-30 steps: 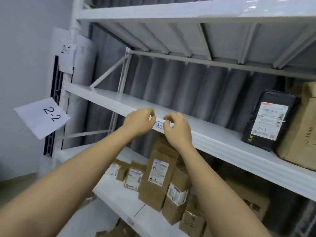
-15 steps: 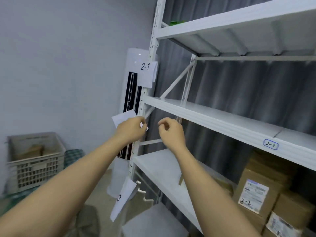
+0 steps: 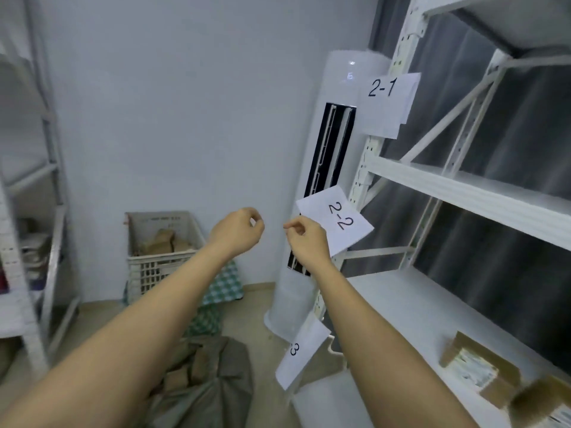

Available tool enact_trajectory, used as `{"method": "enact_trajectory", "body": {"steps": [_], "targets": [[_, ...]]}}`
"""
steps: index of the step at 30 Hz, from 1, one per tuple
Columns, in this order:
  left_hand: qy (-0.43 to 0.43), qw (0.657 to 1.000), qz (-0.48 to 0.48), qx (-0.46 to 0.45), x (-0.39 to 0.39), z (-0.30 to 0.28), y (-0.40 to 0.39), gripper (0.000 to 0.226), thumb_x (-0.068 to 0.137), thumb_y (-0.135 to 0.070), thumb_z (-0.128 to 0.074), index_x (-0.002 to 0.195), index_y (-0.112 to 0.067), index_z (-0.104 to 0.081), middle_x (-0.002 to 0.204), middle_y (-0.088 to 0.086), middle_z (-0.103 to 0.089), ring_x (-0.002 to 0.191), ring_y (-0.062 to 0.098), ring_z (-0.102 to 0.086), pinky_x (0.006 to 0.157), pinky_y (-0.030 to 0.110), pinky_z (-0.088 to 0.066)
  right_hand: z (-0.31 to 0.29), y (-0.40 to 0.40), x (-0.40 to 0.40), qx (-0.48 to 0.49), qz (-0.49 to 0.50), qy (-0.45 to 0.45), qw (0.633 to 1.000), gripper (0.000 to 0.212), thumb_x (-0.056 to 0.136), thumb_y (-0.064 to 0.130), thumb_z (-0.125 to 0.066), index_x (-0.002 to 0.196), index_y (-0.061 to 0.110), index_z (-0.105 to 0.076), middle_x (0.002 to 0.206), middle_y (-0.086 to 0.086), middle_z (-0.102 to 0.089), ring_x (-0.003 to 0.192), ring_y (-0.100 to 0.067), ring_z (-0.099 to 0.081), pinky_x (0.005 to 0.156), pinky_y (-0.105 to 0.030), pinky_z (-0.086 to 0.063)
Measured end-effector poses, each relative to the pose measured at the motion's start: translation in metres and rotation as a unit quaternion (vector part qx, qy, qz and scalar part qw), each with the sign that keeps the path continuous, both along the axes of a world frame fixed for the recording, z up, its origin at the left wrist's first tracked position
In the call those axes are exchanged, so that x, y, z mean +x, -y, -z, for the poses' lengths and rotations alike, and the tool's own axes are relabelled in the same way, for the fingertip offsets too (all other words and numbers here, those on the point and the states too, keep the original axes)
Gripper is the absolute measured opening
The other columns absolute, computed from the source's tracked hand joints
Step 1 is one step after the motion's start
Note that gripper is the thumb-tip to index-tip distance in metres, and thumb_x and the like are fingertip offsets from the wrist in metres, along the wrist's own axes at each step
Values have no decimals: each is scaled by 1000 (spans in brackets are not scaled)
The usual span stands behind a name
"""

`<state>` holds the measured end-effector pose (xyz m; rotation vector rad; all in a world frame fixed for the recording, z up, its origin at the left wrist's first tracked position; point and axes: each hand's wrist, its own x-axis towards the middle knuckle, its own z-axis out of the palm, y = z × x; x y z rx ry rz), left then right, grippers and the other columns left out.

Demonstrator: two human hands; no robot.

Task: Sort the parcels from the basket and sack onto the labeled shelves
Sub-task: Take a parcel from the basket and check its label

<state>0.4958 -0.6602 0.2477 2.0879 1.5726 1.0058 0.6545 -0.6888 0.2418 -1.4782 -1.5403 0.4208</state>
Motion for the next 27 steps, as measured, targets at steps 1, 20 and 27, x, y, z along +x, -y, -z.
{"method": "enact_trajectory", "body": {"steps": [1, 20, 27], "targets": [[2, 1000, -11, -5, -12, 5, -11, 21, 96, -30, -44, 104, -21, -61, 87, 2, -69, 79, 22, -63, 67, 30, -49, 8, -17, -12, -7, -15, -5, 1000, 18, 94, 9, -51, 93, 21, -64, 95, 0, -64, 84, -15, -58, 73, -26, -45], [31, 955, -199, -219, -272, 184, -171, 24, 98, -27, -46, 93, -12, -64, 89, 9, -69, 85, 23, -62, 87, 34, -44, 210, -246, -251, -278, -190, 13, 941, 16, 101, 12, -48, 105, 14, -64, 109, 4, -55, 101, -11, -51, 85, -22, -40], [31, 950, -147, -273, -365, 220, -247, 25, 97, -22, -49, 96, -7, -68, 92, 11, -70, 87, 26, -65, 83, 39, -53, 264, -301, -332, -372, -134, -25, 918, 22, 101, 11, -48, 89, 25, -61, 110, -1, -63, 105, -20, -59, 88, -28, -47]]}}
